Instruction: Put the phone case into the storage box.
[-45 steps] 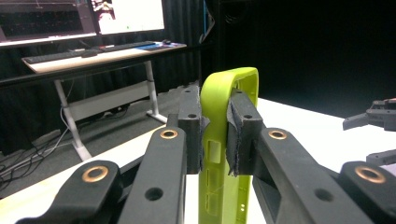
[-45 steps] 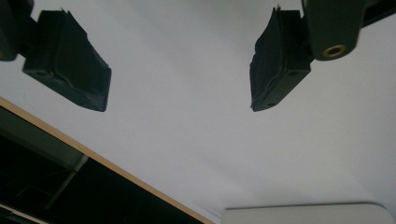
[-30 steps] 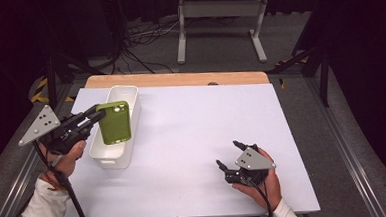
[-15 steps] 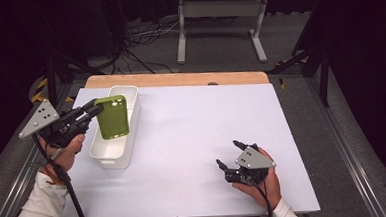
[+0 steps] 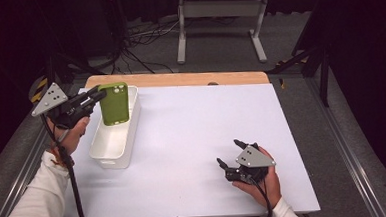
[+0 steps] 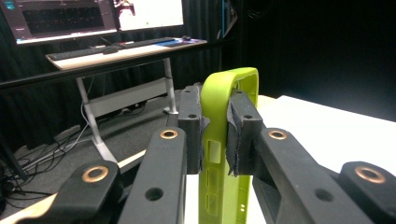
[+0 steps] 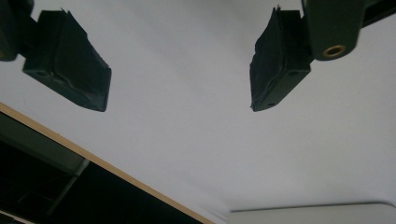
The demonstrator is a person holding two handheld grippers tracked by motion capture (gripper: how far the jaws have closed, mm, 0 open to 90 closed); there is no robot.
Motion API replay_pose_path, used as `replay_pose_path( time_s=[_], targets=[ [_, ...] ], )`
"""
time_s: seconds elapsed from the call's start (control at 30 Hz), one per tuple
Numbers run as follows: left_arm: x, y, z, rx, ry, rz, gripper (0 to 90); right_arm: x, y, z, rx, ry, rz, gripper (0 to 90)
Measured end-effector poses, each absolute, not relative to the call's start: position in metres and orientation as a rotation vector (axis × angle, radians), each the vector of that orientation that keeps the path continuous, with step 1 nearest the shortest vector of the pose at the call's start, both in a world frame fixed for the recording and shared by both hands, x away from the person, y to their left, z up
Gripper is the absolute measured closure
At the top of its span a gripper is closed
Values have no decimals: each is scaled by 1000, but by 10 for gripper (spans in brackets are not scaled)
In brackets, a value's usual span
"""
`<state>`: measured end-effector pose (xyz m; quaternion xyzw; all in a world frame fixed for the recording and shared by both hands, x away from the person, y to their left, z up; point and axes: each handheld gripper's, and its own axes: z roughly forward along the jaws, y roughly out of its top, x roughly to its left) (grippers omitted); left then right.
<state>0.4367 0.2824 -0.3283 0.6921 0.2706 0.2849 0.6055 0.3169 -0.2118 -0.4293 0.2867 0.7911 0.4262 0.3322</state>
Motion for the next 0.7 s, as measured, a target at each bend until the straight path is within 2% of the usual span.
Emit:
replay_pose_path(
  time_s=[0.3, 0.7],
  targets=[
    [474, 291, -330, 1608, 656, 636, 786, 319, -210, -432, 756, 2080, 1095, 215],
    [513, 279, -360, 1655, 682, 596, 786, 320, -206, -438, 755, 2118, 1074, 217]
  ],
)
